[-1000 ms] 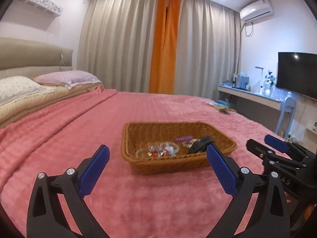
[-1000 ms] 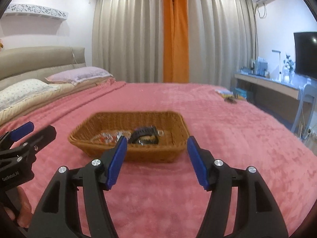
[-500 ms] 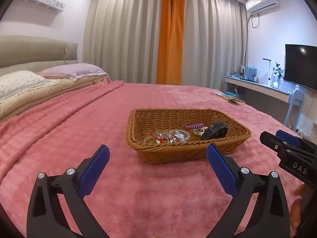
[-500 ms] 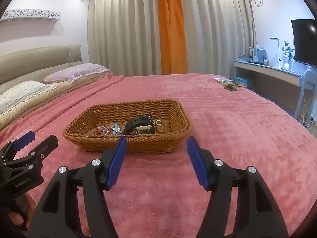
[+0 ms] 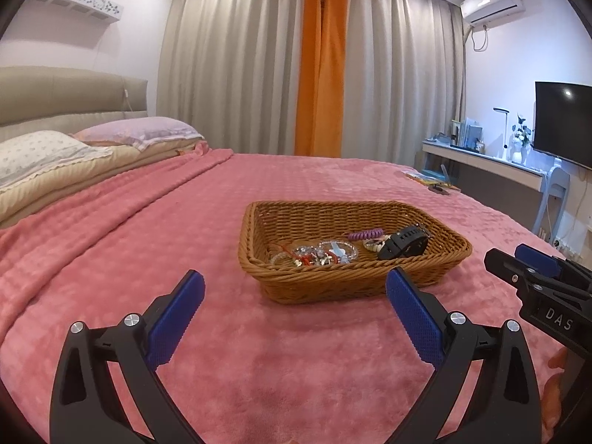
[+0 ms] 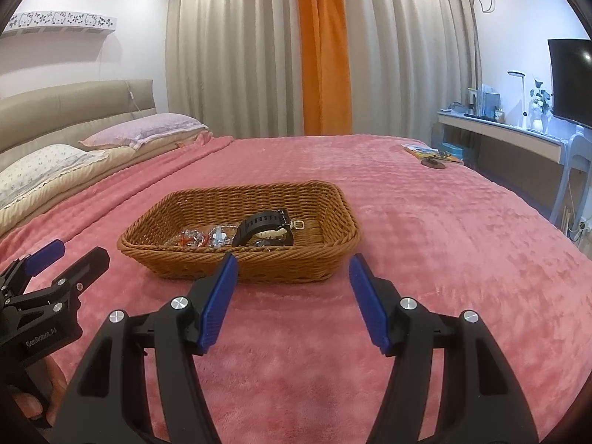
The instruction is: Organize jewelry
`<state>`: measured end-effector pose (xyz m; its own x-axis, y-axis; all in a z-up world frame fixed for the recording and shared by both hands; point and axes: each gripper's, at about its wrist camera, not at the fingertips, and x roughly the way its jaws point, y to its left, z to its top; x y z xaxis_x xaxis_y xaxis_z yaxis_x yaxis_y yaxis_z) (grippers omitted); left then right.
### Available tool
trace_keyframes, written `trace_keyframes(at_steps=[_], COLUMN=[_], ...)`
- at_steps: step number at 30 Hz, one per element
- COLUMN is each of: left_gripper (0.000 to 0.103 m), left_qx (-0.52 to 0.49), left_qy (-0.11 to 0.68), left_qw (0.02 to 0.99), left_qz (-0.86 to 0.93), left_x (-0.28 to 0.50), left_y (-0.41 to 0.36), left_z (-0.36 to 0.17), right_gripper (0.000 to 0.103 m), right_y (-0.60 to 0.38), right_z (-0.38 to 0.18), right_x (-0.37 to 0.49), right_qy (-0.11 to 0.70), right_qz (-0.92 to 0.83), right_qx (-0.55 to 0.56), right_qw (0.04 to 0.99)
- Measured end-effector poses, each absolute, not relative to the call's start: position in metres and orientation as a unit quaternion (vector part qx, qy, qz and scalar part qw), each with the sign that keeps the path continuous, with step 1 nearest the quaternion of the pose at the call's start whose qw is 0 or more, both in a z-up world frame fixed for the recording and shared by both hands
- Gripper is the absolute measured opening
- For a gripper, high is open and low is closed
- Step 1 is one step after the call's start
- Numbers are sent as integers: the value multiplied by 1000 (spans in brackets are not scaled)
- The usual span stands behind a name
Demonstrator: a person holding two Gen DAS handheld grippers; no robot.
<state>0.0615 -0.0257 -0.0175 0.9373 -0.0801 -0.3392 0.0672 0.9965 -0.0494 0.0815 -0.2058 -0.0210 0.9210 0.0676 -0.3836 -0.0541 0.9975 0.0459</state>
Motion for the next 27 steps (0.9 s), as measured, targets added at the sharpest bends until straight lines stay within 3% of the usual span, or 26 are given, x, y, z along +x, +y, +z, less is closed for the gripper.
trace_keyframes(at_steps=[27], left_gripper=[95], left_qx=[-25], left_qy=[175], left_qw=[984], left_qz=[-36], left_x=[61], left_y=[-25], left_z=[-18], right_gripper=[59], right_y=[-198], right_z=[-27], right_x=[86], right_qy=[211], right_qz=[33], right_qx=[0], right_qw=[977])
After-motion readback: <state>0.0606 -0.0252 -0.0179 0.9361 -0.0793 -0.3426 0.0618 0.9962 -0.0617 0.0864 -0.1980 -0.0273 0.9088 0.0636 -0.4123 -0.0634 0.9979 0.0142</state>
